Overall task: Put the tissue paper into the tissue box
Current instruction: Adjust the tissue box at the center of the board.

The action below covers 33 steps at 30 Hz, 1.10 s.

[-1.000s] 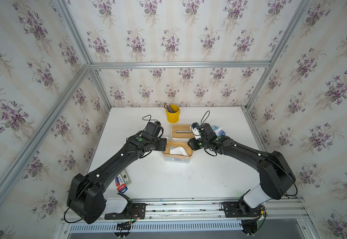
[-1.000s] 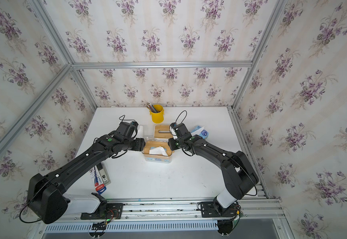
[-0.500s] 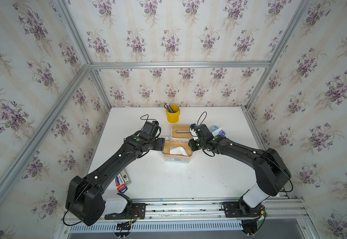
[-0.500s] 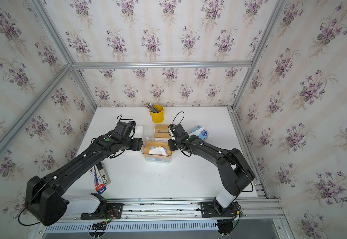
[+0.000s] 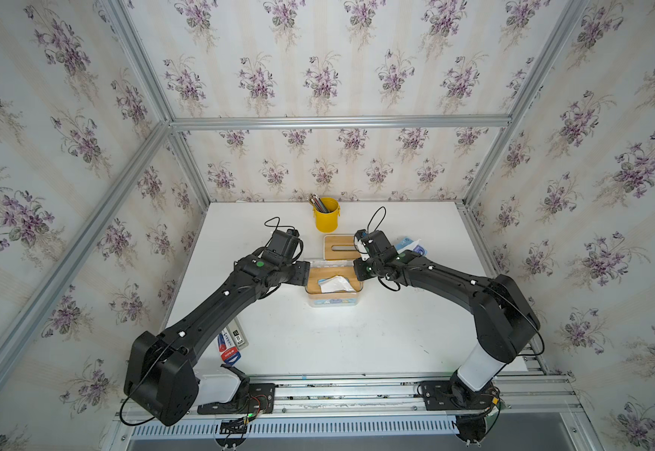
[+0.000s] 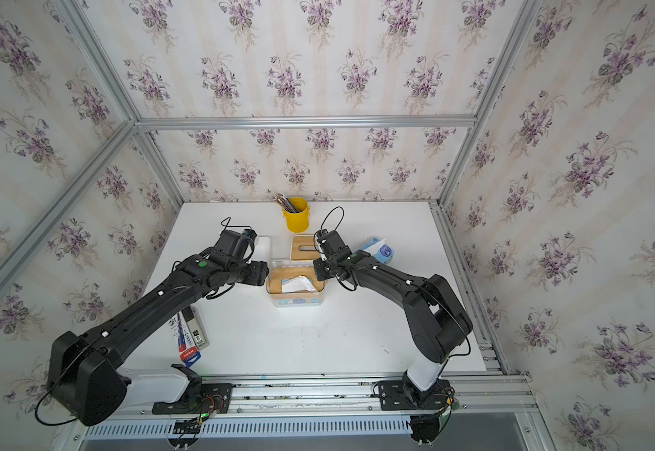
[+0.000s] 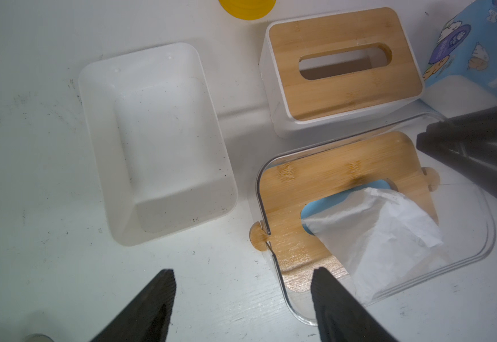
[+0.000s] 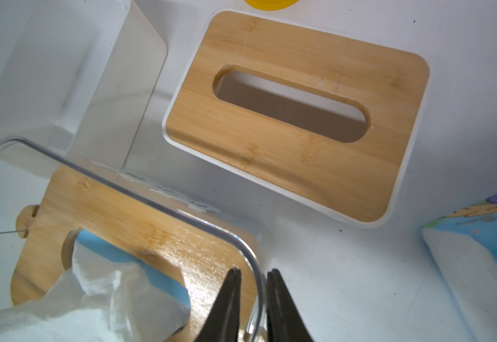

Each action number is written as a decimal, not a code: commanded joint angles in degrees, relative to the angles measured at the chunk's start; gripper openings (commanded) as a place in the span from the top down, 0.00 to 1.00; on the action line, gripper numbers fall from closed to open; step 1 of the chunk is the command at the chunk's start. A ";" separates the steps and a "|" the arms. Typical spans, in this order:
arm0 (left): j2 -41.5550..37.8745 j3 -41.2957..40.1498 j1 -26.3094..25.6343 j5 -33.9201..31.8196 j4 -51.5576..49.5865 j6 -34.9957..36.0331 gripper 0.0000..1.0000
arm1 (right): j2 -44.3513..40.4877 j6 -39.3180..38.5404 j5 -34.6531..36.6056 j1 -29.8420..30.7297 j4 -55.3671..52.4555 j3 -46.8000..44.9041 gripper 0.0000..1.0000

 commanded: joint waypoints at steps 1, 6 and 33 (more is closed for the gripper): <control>-0.24 -0.01 0.22 -0.67 0.55 0.63 0.23 | 0.30 -0.75 2.19 0.09 -1.38 1.03 0.81; -0.12 -0.34 0.20 -0.12 0.82 0.34 0.23 | 0.36 -1.88 3.10 -0.01 -3.43 1.72 0.87; 4.16 1.21 0.32 3.24 6.27 1.36 0.18 | -21.62 -1.26 3.40 -17.58 -12.40 -16.25 0.97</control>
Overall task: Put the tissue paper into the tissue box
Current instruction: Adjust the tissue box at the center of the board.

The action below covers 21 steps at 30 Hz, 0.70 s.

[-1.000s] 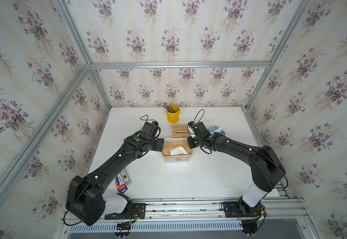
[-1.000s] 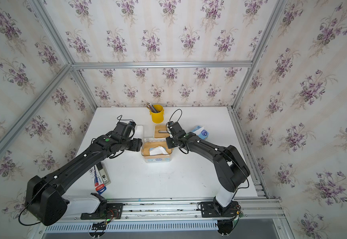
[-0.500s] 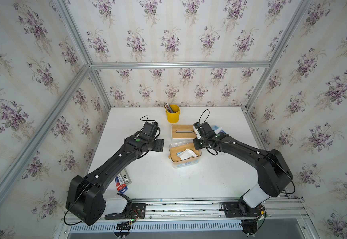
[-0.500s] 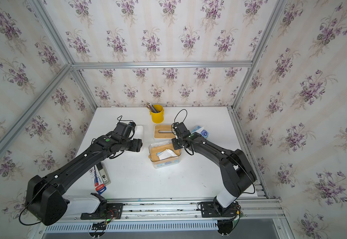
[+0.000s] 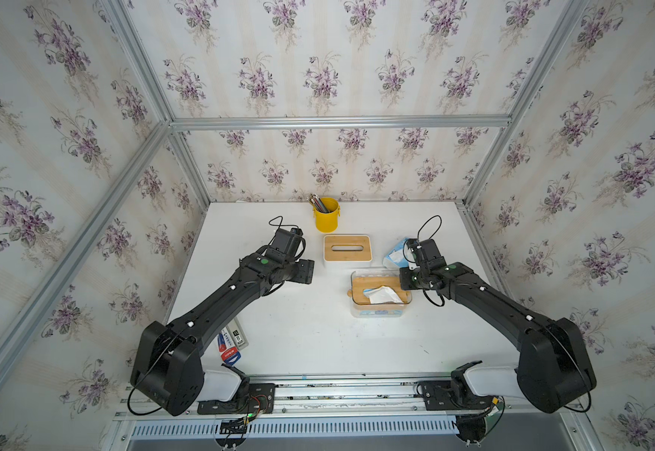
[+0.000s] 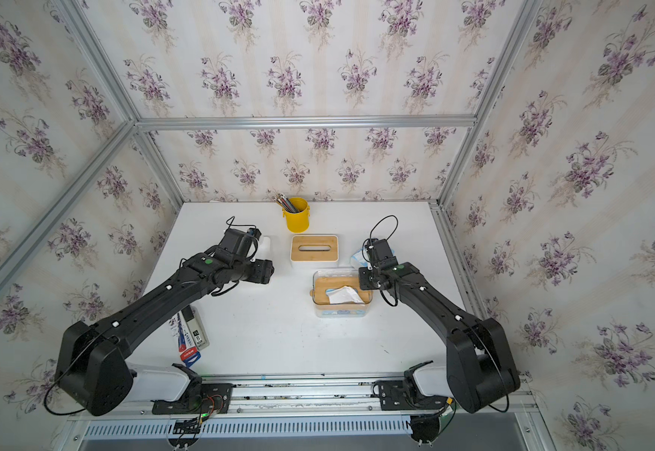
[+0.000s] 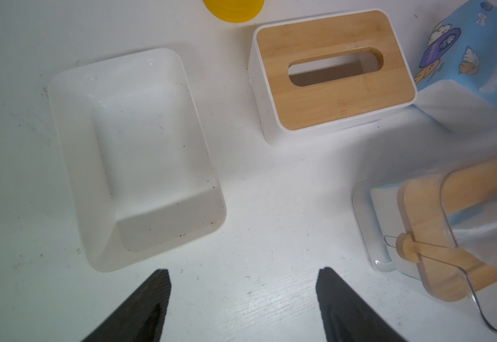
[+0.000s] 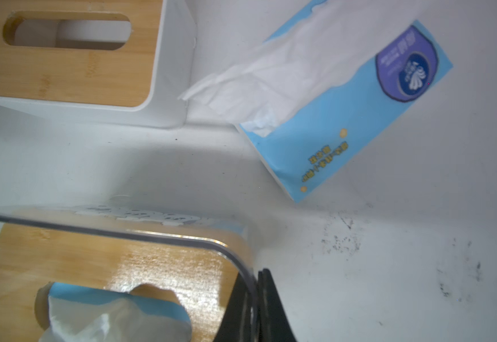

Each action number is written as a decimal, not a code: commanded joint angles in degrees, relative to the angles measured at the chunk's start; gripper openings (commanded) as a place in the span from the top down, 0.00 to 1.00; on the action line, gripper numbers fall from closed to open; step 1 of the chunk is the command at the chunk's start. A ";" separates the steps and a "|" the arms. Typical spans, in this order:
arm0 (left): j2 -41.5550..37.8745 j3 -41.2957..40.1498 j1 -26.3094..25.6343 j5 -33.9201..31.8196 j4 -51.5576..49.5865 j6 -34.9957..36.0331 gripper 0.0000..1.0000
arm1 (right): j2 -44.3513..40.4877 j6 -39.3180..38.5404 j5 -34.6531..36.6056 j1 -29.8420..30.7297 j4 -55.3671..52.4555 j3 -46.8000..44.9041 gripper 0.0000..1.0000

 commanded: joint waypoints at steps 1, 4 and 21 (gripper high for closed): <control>0.95 1.06 0.07 0.63 1.99 0.79 0.18 | -1.29 -0.78 1.16 -1.76 -2.06 -0.11 0.98; 2.56 1.70 0.41 -0.83 1.60 0.84 0.17 | -2.44 -1.96 2.47 -3.98 -3.47 0.29 0.98; -2.06 -7.67 8.70 -3.23 9.22 -4.82 0.16 | 0.21 -7.18 2.50 -6.58 -2.45 0.47 0.91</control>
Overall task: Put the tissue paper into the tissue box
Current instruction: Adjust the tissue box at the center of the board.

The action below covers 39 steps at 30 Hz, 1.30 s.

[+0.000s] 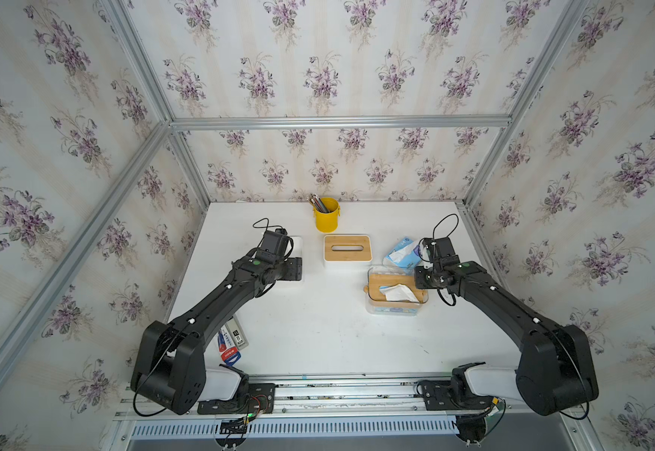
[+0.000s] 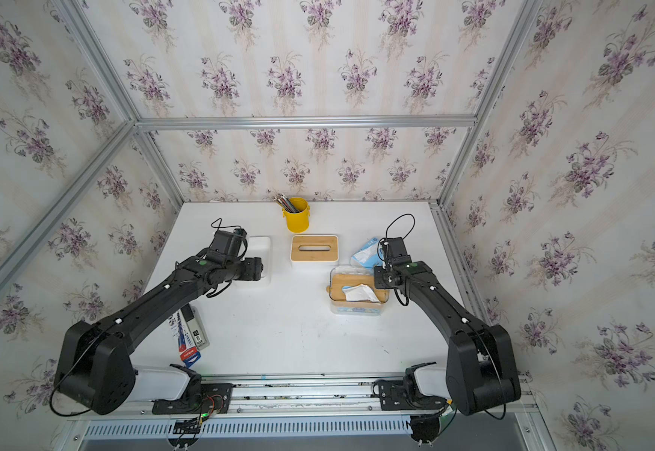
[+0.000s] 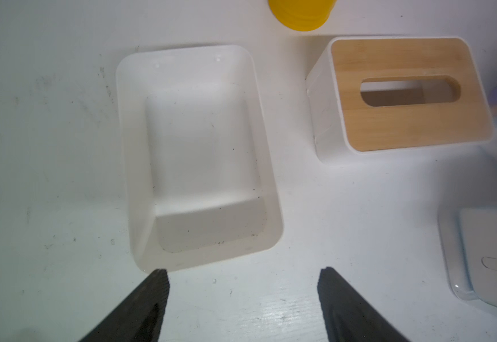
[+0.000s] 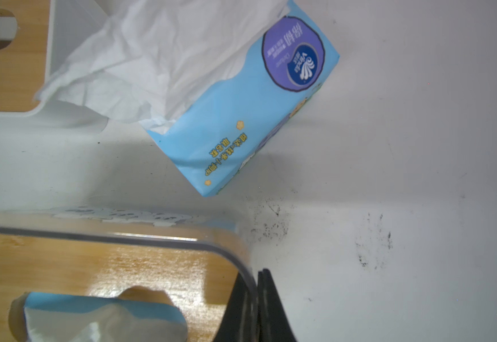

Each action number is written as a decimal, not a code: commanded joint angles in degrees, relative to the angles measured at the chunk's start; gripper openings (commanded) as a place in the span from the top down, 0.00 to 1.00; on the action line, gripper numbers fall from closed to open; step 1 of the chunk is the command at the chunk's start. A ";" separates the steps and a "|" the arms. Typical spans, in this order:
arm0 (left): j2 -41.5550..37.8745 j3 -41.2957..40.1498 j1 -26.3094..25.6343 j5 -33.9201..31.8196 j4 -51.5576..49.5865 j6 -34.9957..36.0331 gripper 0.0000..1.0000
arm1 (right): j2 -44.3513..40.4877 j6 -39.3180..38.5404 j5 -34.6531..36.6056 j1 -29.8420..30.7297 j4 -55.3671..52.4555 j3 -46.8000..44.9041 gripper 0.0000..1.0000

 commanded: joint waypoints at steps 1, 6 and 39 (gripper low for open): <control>-1.32 -1.68 2.30 -1.47 4.49 -2.32 0.16 | 0.83 -2.05 -1.53 0.03 0.56 0.27 0.90; -1.12 -2.65 7.98 -2.50 6.15 -2.71 0.16 | 1.93 -1.34 -6.46 0.20 1.90 1.31 0.90; 35.95 28.02 16.45 6.25 -8.13 14.02 0.86 | 1.17 0.05 -17.62 1.52 3.60 7.25 0.55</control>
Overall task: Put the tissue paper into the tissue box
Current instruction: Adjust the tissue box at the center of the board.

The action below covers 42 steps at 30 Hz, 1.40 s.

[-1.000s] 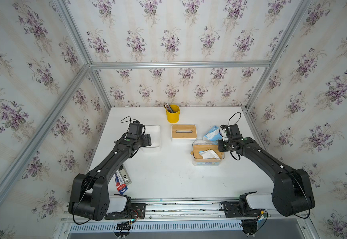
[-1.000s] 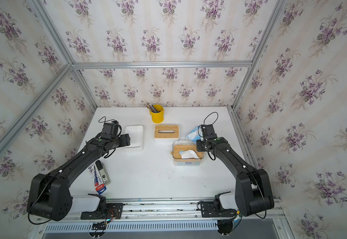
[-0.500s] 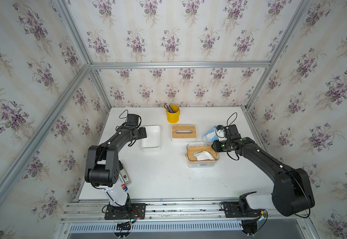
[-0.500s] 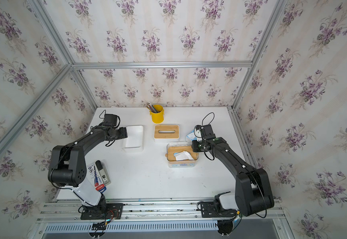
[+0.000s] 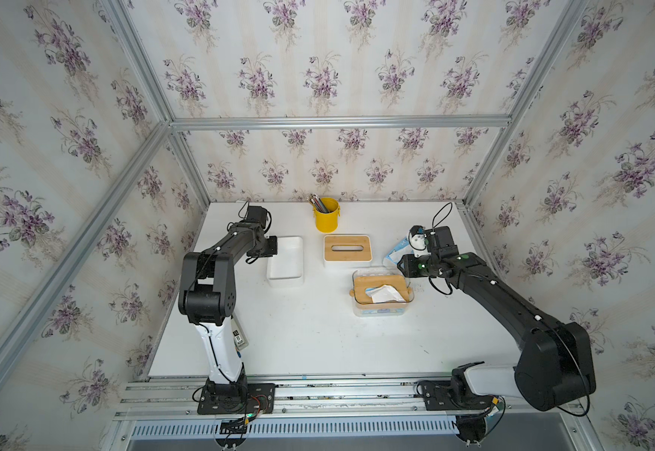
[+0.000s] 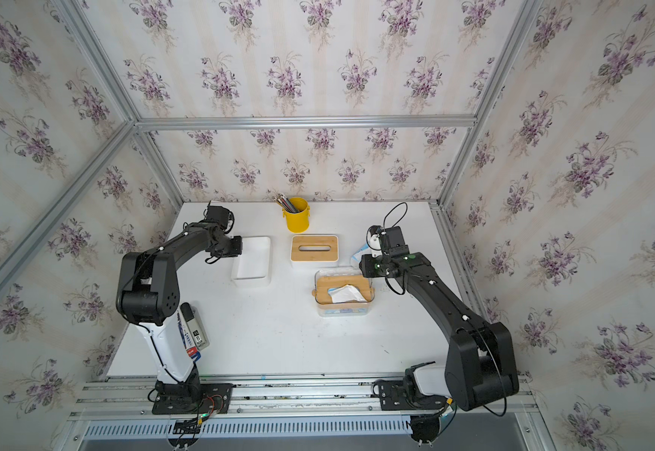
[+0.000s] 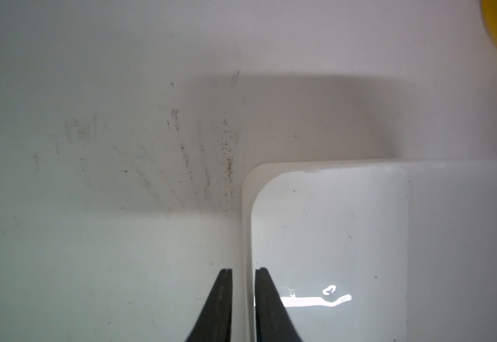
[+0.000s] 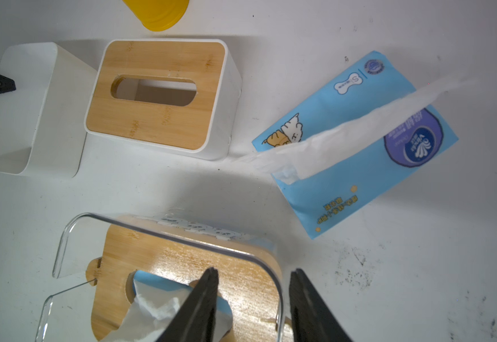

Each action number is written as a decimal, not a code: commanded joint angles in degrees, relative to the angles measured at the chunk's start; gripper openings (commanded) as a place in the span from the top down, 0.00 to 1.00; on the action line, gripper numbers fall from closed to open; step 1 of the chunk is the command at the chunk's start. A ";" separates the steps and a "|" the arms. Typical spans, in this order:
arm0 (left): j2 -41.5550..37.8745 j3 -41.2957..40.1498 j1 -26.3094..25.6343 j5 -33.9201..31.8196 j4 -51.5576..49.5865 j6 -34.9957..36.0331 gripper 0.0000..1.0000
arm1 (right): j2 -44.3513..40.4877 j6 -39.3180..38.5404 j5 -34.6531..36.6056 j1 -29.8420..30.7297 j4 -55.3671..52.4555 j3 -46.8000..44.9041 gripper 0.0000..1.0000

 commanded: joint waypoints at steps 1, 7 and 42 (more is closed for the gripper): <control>1.10 1.08 0.04 0.76 -3.21 3.89 0.90 | 0.09 0.74 -3.49 0.01 2.41 0.84 0.54; -3.40 -1.34 0.02 1.09 -4.48 12.68 1.00 | 0.79 1.32 -5.36 0.01 4.51 2.52 0.52; 1.02 3.51 -16.19 23.99 -16.14 70.48 0.95 | 4.79 4.75 6.48 -0.46 6.97 8.01 0.45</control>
